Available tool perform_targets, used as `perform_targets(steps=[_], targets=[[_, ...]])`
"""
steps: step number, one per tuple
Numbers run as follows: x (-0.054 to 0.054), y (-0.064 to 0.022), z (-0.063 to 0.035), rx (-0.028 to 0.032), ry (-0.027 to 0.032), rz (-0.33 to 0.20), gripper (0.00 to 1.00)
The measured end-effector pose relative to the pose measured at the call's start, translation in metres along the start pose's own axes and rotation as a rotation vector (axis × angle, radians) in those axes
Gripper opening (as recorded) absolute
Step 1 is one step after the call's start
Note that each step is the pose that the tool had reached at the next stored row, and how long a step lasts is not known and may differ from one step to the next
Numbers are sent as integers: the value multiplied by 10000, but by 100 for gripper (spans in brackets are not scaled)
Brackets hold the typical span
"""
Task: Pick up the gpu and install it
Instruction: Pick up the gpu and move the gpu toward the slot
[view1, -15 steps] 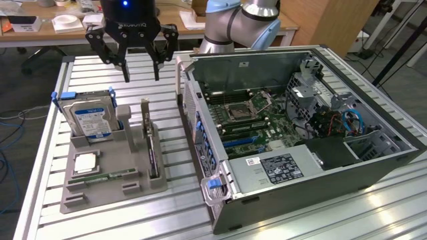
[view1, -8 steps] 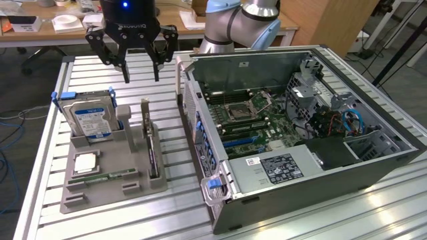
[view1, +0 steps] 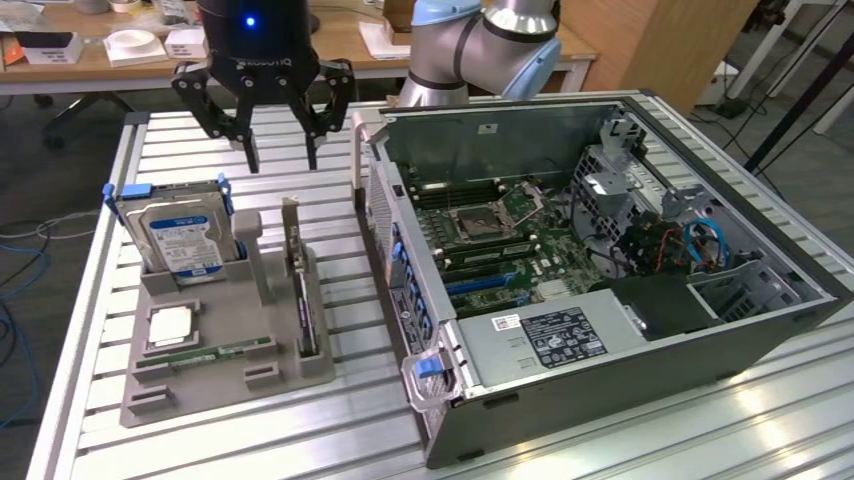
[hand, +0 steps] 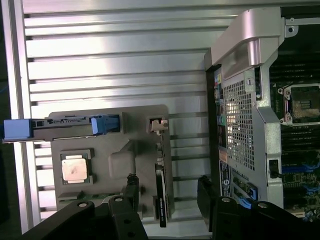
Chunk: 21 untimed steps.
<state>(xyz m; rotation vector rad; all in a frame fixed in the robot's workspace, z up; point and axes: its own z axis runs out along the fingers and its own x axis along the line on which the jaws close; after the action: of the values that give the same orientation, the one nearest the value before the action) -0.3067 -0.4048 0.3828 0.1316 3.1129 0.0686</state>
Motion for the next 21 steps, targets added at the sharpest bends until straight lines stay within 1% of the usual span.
perform_targets(steps=[13,14,21], targets=[[2,-1,26,0,0,0,59],[3,-2,41,0,0,0,59],[4,-3,60,0,0,0,59]])
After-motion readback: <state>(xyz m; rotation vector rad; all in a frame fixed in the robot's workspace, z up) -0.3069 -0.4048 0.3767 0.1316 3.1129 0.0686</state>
